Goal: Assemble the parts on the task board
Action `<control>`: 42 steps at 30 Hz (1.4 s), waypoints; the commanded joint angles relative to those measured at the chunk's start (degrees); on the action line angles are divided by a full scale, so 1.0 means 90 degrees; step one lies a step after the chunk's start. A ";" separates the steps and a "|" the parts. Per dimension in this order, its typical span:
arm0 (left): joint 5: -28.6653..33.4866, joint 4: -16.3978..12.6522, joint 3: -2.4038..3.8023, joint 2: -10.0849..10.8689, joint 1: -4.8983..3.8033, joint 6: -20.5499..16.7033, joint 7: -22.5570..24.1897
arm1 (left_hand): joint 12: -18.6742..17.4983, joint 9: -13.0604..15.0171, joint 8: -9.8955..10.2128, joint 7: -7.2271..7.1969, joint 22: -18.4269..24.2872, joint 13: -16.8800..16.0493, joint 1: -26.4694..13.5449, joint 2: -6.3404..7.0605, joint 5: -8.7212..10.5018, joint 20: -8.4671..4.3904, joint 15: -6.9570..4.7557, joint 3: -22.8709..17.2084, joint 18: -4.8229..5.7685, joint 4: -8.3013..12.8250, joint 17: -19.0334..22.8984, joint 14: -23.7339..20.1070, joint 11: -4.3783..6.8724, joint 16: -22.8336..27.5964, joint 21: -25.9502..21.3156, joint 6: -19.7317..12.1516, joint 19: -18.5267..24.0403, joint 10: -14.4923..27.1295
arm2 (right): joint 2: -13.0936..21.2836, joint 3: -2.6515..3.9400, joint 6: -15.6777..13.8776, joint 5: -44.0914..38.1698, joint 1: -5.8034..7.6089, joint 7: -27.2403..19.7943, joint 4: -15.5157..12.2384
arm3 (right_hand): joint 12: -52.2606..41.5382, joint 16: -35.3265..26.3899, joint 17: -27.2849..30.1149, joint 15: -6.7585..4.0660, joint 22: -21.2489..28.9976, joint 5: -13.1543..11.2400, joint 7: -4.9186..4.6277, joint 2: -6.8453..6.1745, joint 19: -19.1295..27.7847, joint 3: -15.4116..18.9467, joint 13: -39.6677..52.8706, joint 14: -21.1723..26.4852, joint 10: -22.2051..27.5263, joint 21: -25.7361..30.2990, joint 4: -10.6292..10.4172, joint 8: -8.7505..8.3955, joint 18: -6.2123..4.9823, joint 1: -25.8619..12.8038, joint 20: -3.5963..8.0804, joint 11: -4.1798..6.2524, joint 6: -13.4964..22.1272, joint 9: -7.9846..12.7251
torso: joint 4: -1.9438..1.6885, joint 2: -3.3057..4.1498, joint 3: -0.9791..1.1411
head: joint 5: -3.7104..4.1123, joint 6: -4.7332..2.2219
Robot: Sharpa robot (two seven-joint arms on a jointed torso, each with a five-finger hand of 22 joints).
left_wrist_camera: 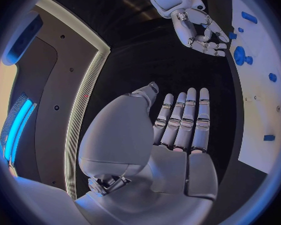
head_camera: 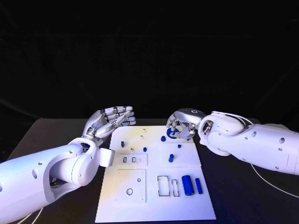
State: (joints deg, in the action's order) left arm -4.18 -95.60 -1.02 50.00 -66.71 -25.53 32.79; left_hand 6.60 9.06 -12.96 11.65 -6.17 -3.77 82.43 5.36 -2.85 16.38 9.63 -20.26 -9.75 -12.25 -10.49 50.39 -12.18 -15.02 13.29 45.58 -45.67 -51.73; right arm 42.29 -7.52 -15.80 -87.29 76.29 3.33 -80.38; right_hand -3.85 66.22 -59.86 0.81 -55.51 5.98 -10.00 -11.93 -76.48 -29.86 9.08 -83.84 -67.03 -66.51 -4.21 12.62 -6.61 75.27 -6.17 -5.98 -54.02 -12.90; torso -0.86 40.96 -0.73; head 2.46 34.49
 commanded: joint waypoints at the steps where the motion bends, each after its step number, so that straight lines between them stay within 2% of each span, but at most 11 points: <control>1: 0.0074 -0.0082 0.0011 0.0035 -0.0023 0.0024 0.0026 | -0.0032 0.0001 -0.0021 0.0375 0.0009 0.0007 -0.0022 0.0061 -0.0010 -0.0007 0.0023 -0.0021 -0.0074 -0.0003 -0.0009 -0.0011 0.0002 0.0017 0.0028 0.0029 -0.0045 -0.0048 | -0.0048 0.0004 0.0232 -0.0866 0.0021 0.0323 -0.0025 | 0.0024 0.0250 -0.0237 0.0048 -0.0269 -0.0065 -0.0018 -0.0094 -0.0059 0.0035 0.0000 -0.0177 0.0149 -0.0203 -0.0075 -0.0017 0.0104 -0.0036 -0.0016 -0.0019 0.0055 -0.0033 | -0.0019 0.0106 -0.0013 | -0.0003 0.0017; 5: 0.0075 -0.0153 0.0018 0.0093 -0.0052 0.0029 0.0011 | -0.0038 0.0000 -0.0018 0.0377 0.0011 0.0008 -0.0025 0.0062 -0.0010 -0.0007 0.0025 -0.0024 -0.0073 -0.0003 -0.0009 -0.0016 0.0000 0.0021 0.0026 0.0026 -0.0044 -0.0045 | -0.0091 0.0004 0.0235 -0.1036 0.0034 0.0402 -0.0041 | 0.0003 0.0631 -0.0623 0.0055 -0.0795 -0.0055 -0.0008 -0.0114 -0.0232 0.0057 0.0018 -0.0243 0.0185 -0.0587 -0.0113 -0.0020 0.0180 -0.0022 -0.0028 -0.0018 0.0083 -0.0072 | -0.0029 0.0154 -0.0023 | 0.0011 0.0028; 12: 0.0076 -0.0235 0.0021 0.0145 -0.0092 0.0037 -0.0013 | -0.0059 -0.0005 -0.0007 0.0386 0.0017 0.0010 -0.0045 0.0070 -0.0010 -0.0005 0.0032 -0.0028 -0.0071 -0.0008 -0.0010 -0.0029 -0.0007 0.0034 0.0021 0.0019 -0.0040 -0.0039 | -0.0179 -0.0007 0.0373 -0.1134 0.0040 0.0431 -0.0011 | 0.0018 0.0851 -0.0838 0.0063 -0.1078 -0.0021 0.0007 -0.0116 -0.0307 0.0062 0.0017 -0.0258 0.0295 -0.0797 -0.0126 -0.0033 0.0218 0.0023 -0.0044 -0.0024 0.0129 -0.0106 | -0.0078 0.0226 -0.0045 | 0.0051 0.0005; 16: 0.0076 -0.0278 0.0022 0.0165 -0.0111 0.0045 -0.0021 | -0.0066 -0.0006 -0.0004 0.0389 0.0019 0.0010 -0.0051 0.0072 -0.0010 -0.0005 0.0033 -0.0029 -0.0071 -0.0009 -0.0011 -0.0032 -0.0009 0.0038 0.0019 0.0016 -0.0039 -0.0036 | -0.0239 -0.0014 0.0441 -0.1160 0.0039 0.0434 0.0067 | 0.0014 0.0984 -0.0965 0.0045 -0.1371 -0.0016 0.0077 -0.0093 -0.0411 0.0057 0.0020 -0.0277 0.0351 -0.1003 -0.0134 -0.0005 0.0262 0.0051 -0.0031 0.0010 0.0107 -0.0144 | -0.0110 0.0266 -0.0058 | 0.0079 -0.0002; 22: 0.0076 -0.0317 0.0023 0.0215 -0.0130 0.0092 -0.0020 | -0.0174 -0.0027 0.0048 0.0425 0.0063 0.0011 -0.0123 0.0110 -0.0009 0.0007 0.0076 -0.0049 -0.0054 -0.0006 -0.0006 -0.0146 -0.0047 0.0131 -0.0030 -0.0026 0.0021 0.0010 | -0.0302 -0.0020 0.0440 -0.1188 0.0036 0.0432 0.0134 | 0.0031 0.1074 -0.1031 0.0055 -0.1435 -0.0006 0.0080 -0.0085 -0.0408 0.0071 -0.0001 -0.0280 0.0512 -0.1055 -0.0138 0.0023 0.0267 0.0077 -0.0032 -0.0004 0.0081 -0.0187 | -0.0153 0.0330 -0.0074 | 0.0106 -0.0023; 25: 0.0071 -0.0261 0.0024 0.0248 -0.0160 0.0212 -0.0092 | -0.0325 -0.0081 0.0166 0.0475 0.0195 0.0017 -0.0212 0.0133 -0.0007 0.0031 0.0193 -0.0085 0.0061 0.0032 0.0074 -0.0555 -0.0118 0.0408 -0.0249 -0.0211 0.0357 0.0145 | -0.0341 -0.0021 0.0443 -0.1191 0.0035 0.0422 0.0162 | 0.0027 0.1094 -0.1048 0.0061 -0.1464 -0.0003 0.0077 -0.0076 -0.0413 0.0074 -0.0006 -0.0280 0.0540 -0.1075 -0.0143 0.0025 0.0271 0.0078 -0.0034 -0.0009 0.0079 -0.0195 | -0.0177 0.0361 -0.0079 | 0.0101 -0.0038; 27: 0.0069 -0.0201 0.0025 0.0257 -0.0193 0.0270 -0.0126 | -0.0327 -0.0086 0.0178 0.0477 0.0217 0.0016 -0.0233 0.0129 -0.0007 0.0033 0.0208 -0.0092 0.0086 0.0037 0.0090 -0.0609 -0.0125 0.0452 -0.0287 -0.0218 0.0415 0.0164 | -0.0354 -0.0021 0.0458 -0.1191 0.0035 0.0421 0.0175 | 0.0016 0.1119 -0.1074 0.0062 -0.1510 0.0001 0.0082 -0.0058 -0.0430 0.0070 -0.0005 -0.0285 0.0536 -0.1106 -0.0149 0.0030 0.0278 0.0080 -0.0035 -0.0007 0.0073 -0.0202 | -0.0204 0.0385 -0.0086 | 0.0115 -0.0042; 38: 0.0067 -0.0108 0.0025 0.0326 -0.0279 0.0326 -0.0303 | -0.0322 -0.0084 0.0176 0.0486 0.0222 0.0014 -0.0230 0.0102 -0.0008 0.0031 0.0210 -0.0113 0.0088 0.0042 0.0093 -0.0613 -0.0128 0.0462 -0.0293 -0.0202 0.0420 0.0161 | -0.0301 -0.0023 0.0536 -0.1152 0.0030 0.0358 0.0145 | -0.0112 0.1233 -0.1166 0.0036 -0.1685 0.0118 0.0117 0.0023 -0.0475 0.0020 0.0017 -0.0292 0.0387 -0.1227 -0.0161 0.0140 0.0301 0.0115 -0.0034 0.0026 -0.0084 -0.0290 | -0.0305 0.0477 -0.0107 | 0.0201 -0.0030; 42: 0.0067 -0.0105 0.0024 0.0346 -0.0292 0.0317 -0.0368 | -0.0322 -0.0084 0.0176 0.0487 0.0222 0.0014 -0.0229 0.0099 -0.0008 0.0030 0.0210 -0.0115 0.0088 0.0043 0.0093 -0.0612 -0.0129 0.0462 -0.0292 -0.0202 0.0419 0.0161 | -0.0274 -0.0023 0.0531 -0.1168 0.0025 0.0358 0.0104 | -0.0159 0.1289 -0.1217 0.0017 -0.1815 0.0249 0.0139 0.0037 -0.0521 -0.0021 0.0027 -0.0299 0.0317 -0.1313 -0.0141 0.0204 0.0322 0.0148 -0.0023 0.0049 -0.0160 -0.0344 | -0.0315 0.0510 -0.0104 | 0.0200 -0.0038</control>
State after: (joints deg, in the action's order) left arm -3.68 -96.48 -0.85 53.14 -69.23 -23.91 30.28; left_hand 3.78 8.31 -11.52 11.34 -4.27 -3.67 80.65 6.50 -2.85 16.68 11.58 -20.88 -9.73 -11.94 -9.74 45.14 -13.32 -11.08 10.82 43.82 -42.27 -50.58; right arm 39.77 -7.71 -12.16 -96.86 76.56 6.69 -79.30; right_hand -4.97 77.50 -70.76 1.01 -71.74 7.98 -8.71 -11.70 -80.76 -29.75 9.28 -84.03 -63.88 -78.00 -5.46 14.18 -4.82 76.25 -6.36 -5.63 -55.16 -15.95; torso -3.53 45.26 -1.66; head 4.21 34.20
